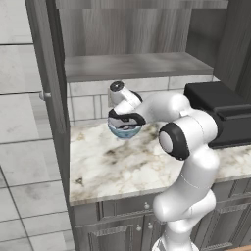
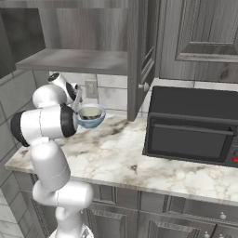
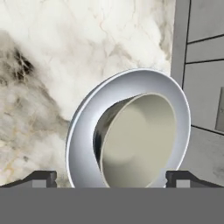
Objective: Pick up the bowls on the counter and stack them on top of one another in the open cabinet. Place the smaller bowl on top of the larger bowl.
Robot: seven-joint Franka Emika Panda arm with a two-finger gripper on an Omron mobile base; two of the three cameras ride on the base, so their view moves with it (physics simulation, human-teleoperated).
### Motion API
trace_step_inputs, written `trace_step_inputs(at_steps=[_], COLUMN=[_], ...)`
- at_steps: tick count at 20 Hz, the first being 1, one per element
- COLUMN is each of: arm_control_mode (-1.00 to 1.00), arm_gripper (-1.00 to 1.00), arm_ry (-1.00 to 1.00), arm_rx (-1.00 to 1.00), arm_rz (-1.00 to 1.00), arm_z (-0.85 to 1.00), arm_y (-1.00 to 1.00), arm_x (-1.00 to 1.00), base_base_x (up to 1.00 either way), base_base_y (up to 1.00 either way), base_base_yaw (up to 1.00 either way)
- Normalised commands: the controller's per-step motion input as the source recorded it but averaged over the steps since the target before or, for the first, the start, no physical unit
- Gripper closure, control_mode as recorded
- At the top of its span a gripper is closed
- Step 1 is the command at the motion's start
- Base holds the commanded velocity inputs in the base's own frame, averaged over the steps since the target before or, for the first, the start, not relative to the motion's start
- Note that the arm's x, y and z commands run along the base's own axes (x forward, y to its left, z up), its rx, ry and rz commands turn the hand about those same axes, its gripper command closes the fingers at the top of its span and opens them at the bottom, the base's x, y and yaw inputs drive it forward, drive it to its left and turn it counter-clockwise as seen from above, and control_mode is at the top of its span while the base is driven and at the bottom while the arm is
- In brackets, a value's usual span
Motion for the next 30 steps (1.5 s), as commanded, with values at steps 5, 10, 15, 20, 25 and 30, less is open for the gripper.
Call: trace_step_inputs(at_steps=[5, 10, 15, 20, 25, 30], arm_control_mode=[-1.0, -1.0, -1.0, -1.0, -1.0, -1.0], arm_gripper=[-1.0, -1.0, -1.0, -1.0, -1.0, -1.0], arm_ry=[0.0, 0.0, 0.0, 0.0, 0.0, 0.0], arm_rx=[0.0, 0.0, 0.0, 0.0, 0.0, 0.0], arm_rz=[-0.07, -0.1, -0.09, -0.05, -0.03, -0.06], arm_z=[0.0, 0.0, -0.04, -0.08, -0.06, -0.1], arm_y=[0.2, 0.14, 0.12, 0.11, 0.06, 0.06], arm_x=[-0.25, -0.33, -0.21, 0.0, 0.0, 0.0], base_base_x=[0.0, 0.0, 0.0, 0.0, 0.0, 0.0], base_base_y=[0.0, 0.0, 0.0, 0.0, 0.0, 0.0], base_base_yaw=[0.0, 0.0, 0.0, 0.0, 0.0, 0.0])
